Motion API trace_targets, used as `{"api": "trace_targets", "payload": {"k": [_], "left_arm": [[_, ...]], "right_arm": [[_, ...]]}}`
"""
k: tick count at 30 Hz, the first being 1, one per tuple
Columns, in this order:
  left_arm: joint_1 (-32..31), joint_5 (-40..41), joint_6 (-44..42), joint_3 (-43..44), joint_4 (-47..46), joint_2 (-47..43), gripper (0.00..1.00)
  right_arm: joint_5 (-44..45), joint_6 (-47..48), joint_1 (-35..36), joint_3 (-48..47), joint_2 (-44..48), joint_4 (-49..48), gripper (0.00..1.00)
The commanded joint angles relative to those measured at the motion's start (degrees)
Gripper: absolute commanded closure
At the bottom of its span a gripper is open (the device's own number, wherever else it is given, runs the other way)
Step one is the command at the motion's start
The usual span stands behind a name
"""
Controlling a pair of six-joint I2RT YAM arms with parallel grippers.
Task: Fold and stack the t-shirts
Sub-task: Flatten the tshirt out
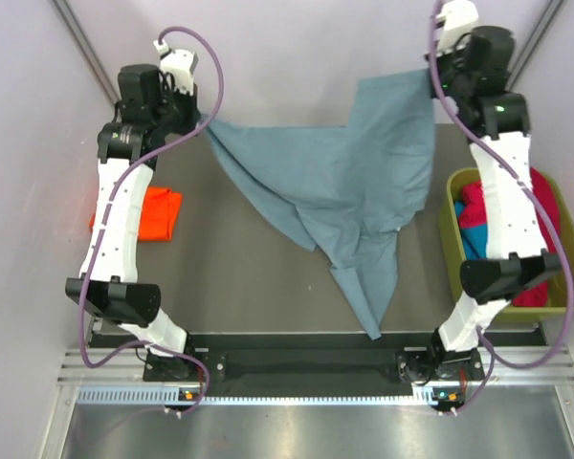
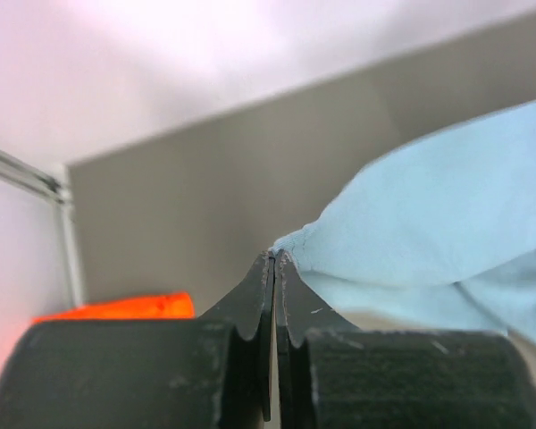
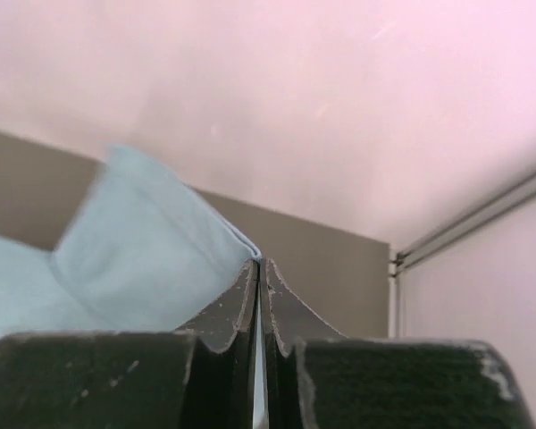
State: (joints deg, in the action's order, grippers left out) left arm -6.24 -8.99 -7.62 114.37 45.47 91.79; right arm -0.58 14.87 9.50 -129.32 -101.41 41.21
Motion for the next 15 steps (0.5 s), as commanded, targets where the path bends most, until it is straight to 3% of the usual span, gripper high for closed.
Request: {"api": "trace_targets", "payload": {"k": [1,7,15], "left_arm": [[0.62,2.76,-1.00,8.39,-7.06,-0.03,1.00],[0.53,-0.05,1.38,15.89,-7.94,-1.95,1.00],[0.53,-5.51,-4.42,4.48,-16.54,-15.74,1.00]], "right_arm": [[-0.56,-1.60,-0.35,1.42,8.58,-5.96,1.00],[-2.67,-4.94,-1.23,8.89,21.67,-6.49,1.00],[-6.01,-3.19,-7.21,13.38,36.78,-12.29,1.00]]}}
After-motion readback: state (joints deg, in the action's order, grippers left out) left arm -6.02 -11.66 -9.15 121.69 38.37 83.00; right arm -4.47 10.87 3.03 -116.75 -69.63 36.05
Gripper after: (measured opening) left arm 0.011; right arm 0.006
